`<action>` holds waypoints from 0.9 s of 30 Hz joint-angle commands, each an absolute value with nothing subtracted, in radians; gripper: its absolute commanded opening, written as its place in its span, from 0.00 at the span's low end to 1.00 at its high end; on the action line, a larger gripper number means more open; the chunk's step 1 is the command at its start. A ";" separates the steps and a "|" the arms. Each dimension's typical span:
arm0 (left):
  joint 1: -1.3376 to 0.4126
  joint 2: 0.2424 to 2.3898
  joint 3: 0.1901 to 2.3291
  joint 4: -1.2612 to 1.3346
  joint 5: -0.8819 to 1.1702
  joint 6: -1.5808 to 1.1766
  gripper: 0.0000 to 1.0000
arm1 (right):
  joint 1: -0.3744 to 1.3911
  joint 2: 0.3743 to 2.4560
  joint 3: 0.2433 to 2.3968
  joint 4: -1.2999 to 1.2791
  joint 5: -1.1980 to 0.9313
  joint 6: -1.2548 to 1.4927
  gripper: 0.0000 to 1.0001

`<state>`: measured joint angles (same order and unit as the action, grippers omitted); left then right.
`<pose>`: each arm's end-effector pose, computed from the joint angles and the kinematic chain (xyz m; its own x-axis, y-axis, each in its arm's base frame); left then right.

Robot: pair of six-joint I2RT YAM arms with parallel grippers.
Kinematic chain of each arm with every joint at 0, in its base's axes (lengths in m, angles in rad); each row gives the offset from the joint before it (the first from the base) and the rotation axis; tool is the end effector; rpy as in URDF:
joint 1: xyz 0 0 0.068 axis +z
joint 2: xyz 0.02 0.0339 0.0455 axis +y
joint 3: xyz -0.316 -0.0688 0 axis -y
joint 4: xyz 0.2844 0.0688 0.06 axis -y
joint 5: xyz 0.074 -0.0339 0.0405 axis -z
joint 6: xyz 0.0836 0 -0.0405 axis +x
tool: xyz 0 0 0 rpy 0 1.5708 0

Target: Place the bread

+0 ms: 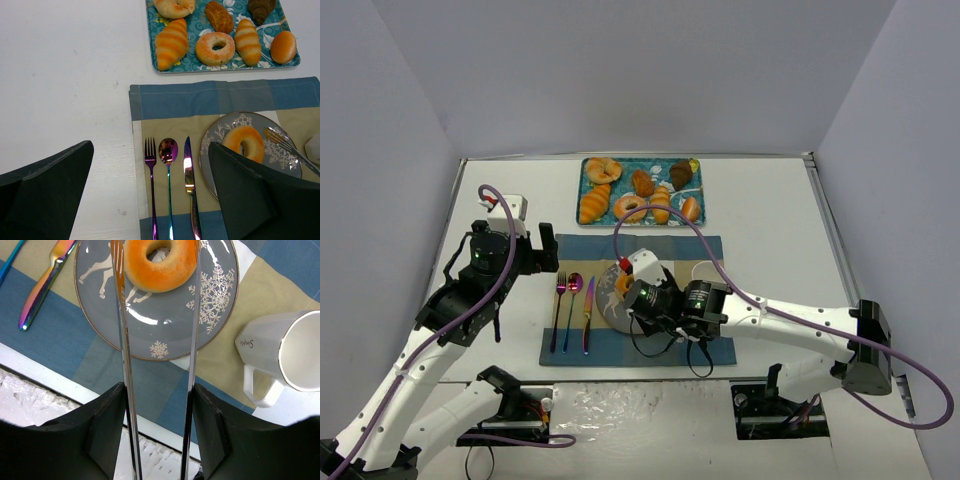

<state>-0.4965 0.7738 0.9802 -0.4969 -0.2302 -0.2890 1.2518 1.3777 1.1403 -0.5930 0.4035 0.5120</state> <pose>0.1928 -0.0828 0.4068 -0.3188 -0.1429 -0.9370 0.1885 0.9593 -0.2104 0.1415 0.3236 0.3037 -0.5890 -0.3465 -0.7301 -0.5755 0.8141 0.0778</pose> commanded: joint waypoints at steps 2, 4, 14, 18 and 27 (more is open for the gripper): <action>-0.502 0.773 1.009 -0.456 -0.244 -0.278 0.97 | 1.259 1.313 1.218 -0.575 0.462 0.505 0.50; -0.500 0.773 1.009 -0.456 -0.245 -0.278 0.97 | 1.261 1.304 1.229 -0.575 0.473 0.505 0.50; -0.502 0.778 1.009 -0.457 -0.245 -0.278 0.97 | 1.229 1.263 1.260 -0.575 0.551 0.499 0.50; -0.502 0.777 1.009 -0.457 -0.245 -0.278 0.97 | 1.151 1.274 1.280 -0.564 0.552 0.467 0.50; -0.502 0.777 1.009 -0.457 -0.245 -0.278 0.97 | 0.841 1.366 1.330 -0.452 0.421 0.342 0.50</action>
<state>-0.4965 0.7743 0.9802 -0.4975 -0.2306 -0.2890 0.9504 1.3192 1.2644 -0.5466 0.4597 0.4127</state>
